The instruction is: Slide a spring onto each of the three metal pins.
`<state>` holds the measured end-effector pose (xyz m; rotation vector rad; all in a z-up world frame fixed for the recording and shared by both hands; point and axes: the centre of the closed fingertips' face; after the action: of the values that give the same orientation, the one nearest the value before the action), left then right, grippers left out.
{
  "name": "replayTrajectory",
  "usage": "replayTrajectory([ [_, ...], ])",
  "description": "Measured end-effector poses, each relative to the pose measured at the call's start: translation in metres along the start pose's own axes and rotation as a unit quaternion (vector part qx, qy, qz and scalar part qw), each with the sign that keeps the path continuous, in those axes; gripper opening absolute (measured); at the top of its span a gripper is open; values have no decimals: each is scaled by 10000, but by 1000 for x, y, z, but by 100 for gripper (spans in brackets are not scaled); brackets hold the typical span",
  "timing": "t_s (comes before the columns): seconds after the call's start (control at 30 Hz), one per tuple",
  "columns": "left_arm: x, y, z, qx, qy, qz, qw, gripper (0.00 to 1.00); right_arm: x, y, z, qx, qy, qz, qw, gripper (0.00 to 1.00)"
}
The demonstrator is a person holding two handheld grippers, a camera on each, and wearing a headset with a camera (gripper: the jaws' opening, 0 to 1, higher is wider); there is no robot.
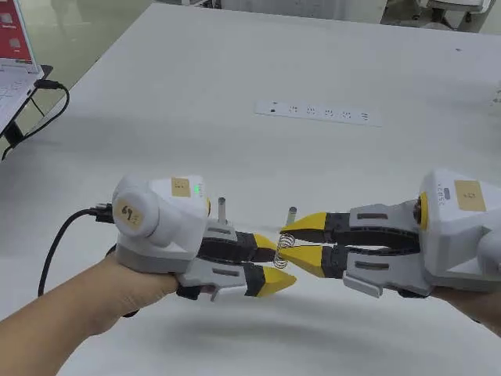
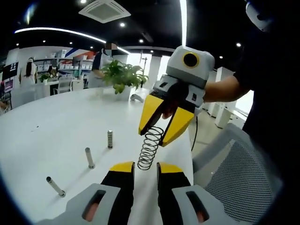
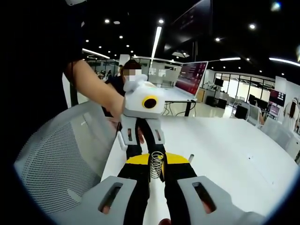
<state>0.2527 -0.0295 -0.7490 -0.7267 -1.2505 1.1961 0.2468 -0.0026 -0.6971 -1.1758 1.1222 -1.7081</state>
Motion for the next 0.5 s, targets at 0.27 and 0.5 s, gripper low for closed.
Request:
replayTrajectory([
  [0.27, 5, -1, -5, 27, -139, 55, 9999, 21, -1, 1, -1, 56, -20, -43, 10000, 8],
  [0.5, 19, 5, -14, 32, -407, -14, 9992, 31, -2, 4, 4, 88, 92, -112, 9999, 8],
])
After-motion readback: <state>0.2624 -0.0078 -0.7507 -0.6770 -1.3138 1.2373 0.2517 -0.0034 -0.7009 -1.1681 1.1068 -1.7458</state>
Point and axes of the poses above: the centre of the closed fingertips' face, and the gripper's own axes: x roughly backward along the fingers, z roughly to its right, y roughly out of its underside, and after that the axes turned 11 degrees about y, right-handed
